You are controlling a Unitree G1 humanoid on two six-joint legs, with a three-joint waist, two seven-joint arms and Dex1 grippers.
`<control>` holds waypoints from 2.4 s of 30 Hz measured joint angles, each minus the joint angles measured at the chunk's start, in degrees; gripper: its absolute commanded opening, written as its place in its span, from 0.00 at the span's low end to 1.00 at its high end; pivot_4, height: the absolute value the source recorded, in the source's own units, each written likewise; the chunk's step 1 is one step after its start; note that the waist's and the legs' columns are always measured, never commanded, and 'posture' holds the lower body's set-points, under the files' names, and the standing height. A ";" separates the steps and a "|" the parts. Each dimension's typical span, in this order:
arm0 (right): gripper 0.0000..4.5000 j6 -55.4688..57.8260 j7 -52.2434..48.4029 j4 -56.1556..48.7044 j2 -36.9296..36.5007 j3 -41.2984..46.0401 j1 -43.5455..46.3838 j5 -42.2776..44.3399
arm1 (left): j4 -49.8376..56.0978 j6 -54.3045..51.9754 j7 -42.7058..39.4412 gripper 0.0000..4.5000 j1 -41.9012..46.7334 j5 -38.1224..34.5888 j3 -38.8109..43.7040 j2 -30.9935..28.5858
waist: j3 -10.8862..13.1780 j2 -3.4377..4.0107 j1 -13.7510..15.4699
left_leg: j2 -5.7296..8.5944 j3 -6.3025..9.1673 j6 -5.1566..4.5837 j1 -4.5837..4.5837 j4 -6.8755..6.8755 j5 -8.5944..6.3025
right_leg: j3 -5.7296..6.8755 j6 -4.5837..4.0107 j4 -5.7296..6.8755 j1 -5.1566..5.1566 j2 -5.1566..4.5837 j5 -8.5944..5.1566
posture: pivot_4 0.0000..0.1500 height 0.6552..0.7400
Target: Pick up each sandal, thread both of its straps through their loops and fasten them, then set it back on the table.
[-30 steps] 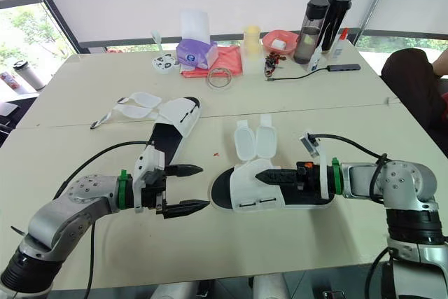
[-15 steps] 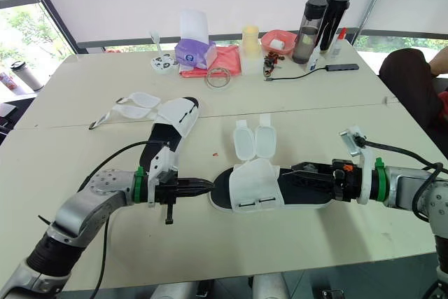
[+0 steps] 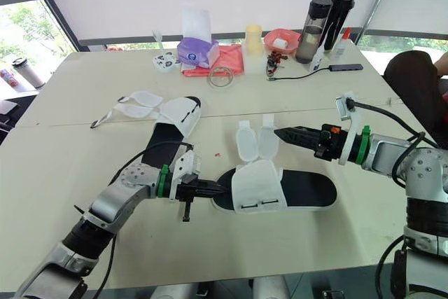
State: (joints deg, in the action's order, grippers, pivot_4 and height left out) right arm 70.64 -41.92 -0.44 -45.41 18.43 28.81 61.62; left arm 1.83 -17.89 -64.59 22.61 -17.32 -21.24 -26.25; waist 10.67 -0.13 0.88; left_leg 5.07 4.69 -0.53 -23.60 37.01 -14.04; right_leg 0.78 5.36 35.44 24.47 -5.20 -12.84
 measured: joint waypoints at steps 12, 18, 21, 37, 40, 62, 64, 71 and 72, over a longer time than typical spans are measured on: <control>1.00 11.01 8.12 16.54 6.71 -0.41 13.72 -2.35 | -1.83 1.05 -1.61 0.01 4.80 5.68 -3.91 0.36 | -0.03 0.04 0.01 | 0.03 0.00 -0.02 0.01 0.05 0.00 | -0.01 0.07 -0.06 -0.06 -0.02 0.09 | 1.00 1.00; 1.00 15.65 10.44 19.38 9.26 1.40 17.32 -2.34 | -1.76 1.40 -1.77 0.01 4.89 6.43 -3.96 0.38 | -0.04 0.06 -0.07 | 0.06 0.00 -0.03 0.01 0.06 -0.01 | -0.01 0.08 -0.05 -0.06 -0.03 0.10 | 1.00 1.00; 1.00 16.81 11.13 20.42 10.79 1.75 18.14 -2.60 | -1.68 1.45 -1.78 0.01 4.87 6.70 -3.94 0.40 | -0.05 0.06 -0.11 | 0.06 0.00 -0.04 0.01 0.06 -0.01 | -0.01 0.09 -0.05 -0.06 -0.03 0.11 | 1.00 1.00; 0.01 13.75 16.54 29.43 17.14 7.22 24.08 -7.04 | -0.96 1.97 -1.54 0.00 4.43 7.38 -3.94 0.70 | -0.08 0.11 -0.17 | 0.11 -0.03 -0.04 0.03 0.07 0.00 | -0.04 0.15 0.05 -0.04 -0.02 0.16 | 1.00 1.00; 0.01 12.60 14.97 26.89 17.08 6.15 22.83 -7.50 | -0.81 1.99 -1.52 0.00 4.24 7.40 -3.92 0.71 | -0.08 0.11 -0.17 | 0.11 -0.03 -0.04 0.03 0.08 0.00 | -0.04 0.15 0.05 -0.04 -0.02 0.17 | 1.00 1.00; 0.01 -102.75 -13.11 2.08 -0.56 -23.98 -9.16 -63.79 | -1.12 3.30 -2.02 0.00 3.72 7.99 -3.98 1.11 | -0.11 0.11 -0.15 | 0.10 -0.21 -0.03 0.29 0.20 -0.01 | -0.27 0.41 0.04 -0.25 0.20 0.27 | 1.00 1.00; 0.01 -114.31 -8.31 6.90 -0.71 -23.76 -6.48 -70.20 | -1.26 3.37 -2.06 0.00 3.73 8.05 -3.99 1.29 | -0.11 0.11 -0.09 | 0.12 -0.21 -0.01 0.29 0.20 0.00 | -0.28 0.40 0.04 -0.25 0.21 0.26 | 1.00 1.00; 0.30 -132.14 2.46 15.89 -1.56 -23.68 -3.86 -80.91 | -1.92 3.57 -2.48 0.00 3.99 8.09 -3.94 1.64 | -0.11 0.11 -0.07 | 0.13 -0.21 0.02 0.29 0.20 0.03 | -0.35 0.33 0.06 -0.26 0.23 0.24 | 1.00 1.00; 0.41 -132.67 3.15 16.36 -1.93 -23.68 -3.87 -81.16 | -1.98 3.57 -2.47 0.00 3.98 8.09 -3.94 1.69 | -0.11 0.11 -0.08 | 0.14 -0.21 0.02 0.29 0.20 0.03 | -0.36 0.23 0.06 -0.27 0.23 0.19 | 1.00 1.00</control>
State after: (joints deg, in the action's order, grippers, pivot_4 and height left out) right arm -62.03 -38.77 15.93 -47.34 -5.26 24.95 -19.54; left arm -0.16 -14.32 -67.06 26.59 -9.23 -25.18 -24.56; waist 10.56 -0.02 0.80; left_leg 5.21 4.48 -0.51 -23.31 37.21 -14.01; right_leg 0.42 5.58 35.50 24.20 -4.97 -12.66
